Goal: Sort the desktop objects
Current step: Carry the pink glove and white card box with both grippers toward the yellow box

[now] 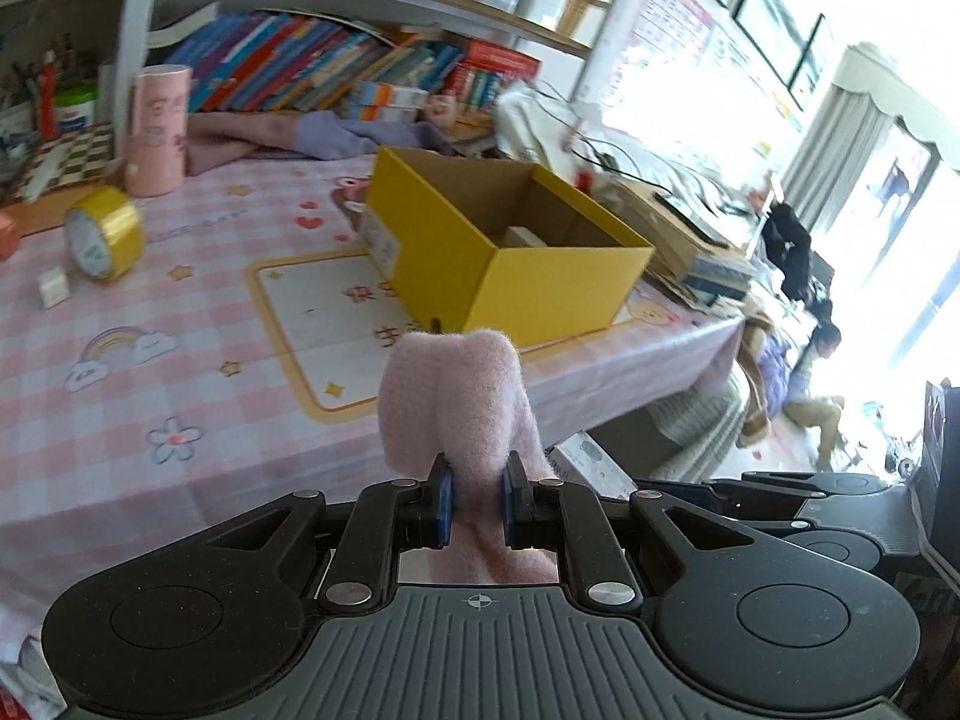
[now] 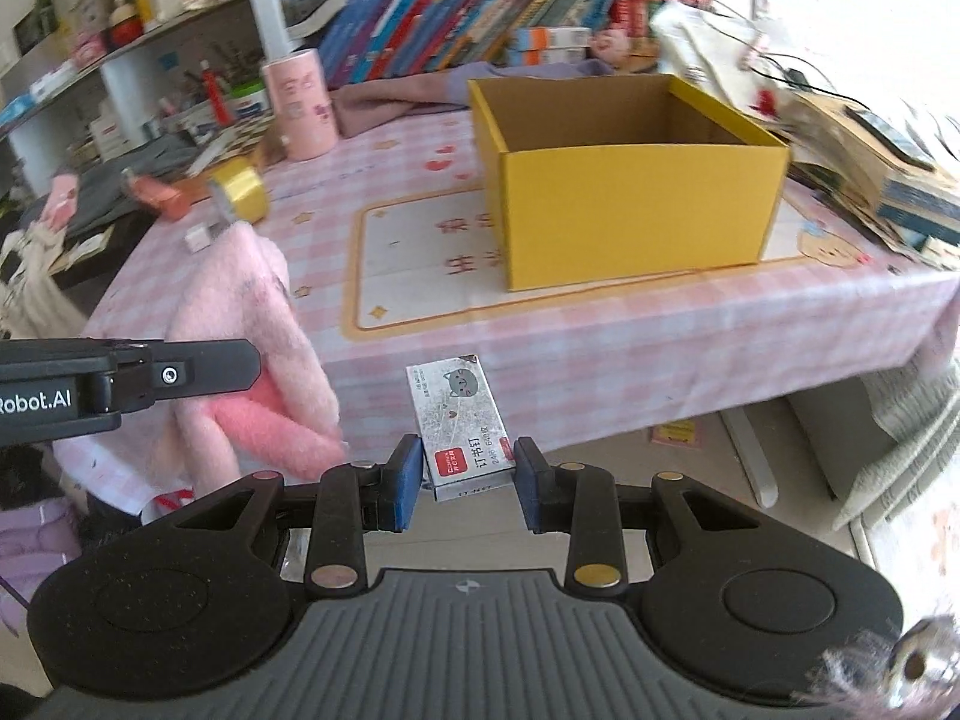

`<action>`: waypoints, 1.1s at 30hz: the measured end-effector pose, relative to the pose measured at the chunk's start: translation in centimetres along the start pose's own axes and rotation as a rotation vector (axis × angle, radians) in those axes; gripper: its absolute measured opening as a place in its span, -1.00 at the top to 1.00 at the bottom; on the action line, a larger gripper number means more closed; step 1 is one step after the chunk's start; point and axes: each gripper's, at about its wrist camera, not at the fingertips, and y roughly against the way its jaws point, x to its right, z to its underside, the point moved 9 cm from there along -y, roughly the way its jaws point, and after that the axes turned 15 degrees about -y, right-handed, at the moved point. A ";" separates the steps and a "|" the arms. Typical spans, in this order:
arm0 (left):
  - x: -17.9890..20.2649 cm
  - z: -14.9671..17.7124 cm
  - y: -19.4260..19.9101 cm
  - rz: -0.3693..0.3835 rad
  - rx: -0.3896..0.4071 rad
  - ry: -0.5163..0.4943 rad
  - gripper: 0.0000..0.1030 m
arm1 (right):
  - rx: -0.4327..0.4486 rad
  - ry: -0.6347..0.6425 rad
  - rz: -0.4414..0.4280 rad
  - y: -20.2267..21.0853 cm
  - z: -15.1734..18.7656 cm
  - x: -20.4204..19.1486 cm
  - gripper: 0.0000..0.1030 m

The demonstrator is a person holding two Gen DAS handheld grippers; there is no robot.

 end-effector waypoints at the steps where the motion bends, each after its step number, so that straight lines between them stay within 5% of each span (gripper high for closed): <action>1: 0.3 -0.1 -0.2 0.007 -0.002 -0.009 0.72 | 0.004 -0.007 0.005 0.1 -0.1 0.3 0.41; 33: 4.9 -3.0 -5.4 0.098 -0.029 -0.067 0.72 | 0.031 -0.062 0.087 0.4 -3.0 6.3 0.41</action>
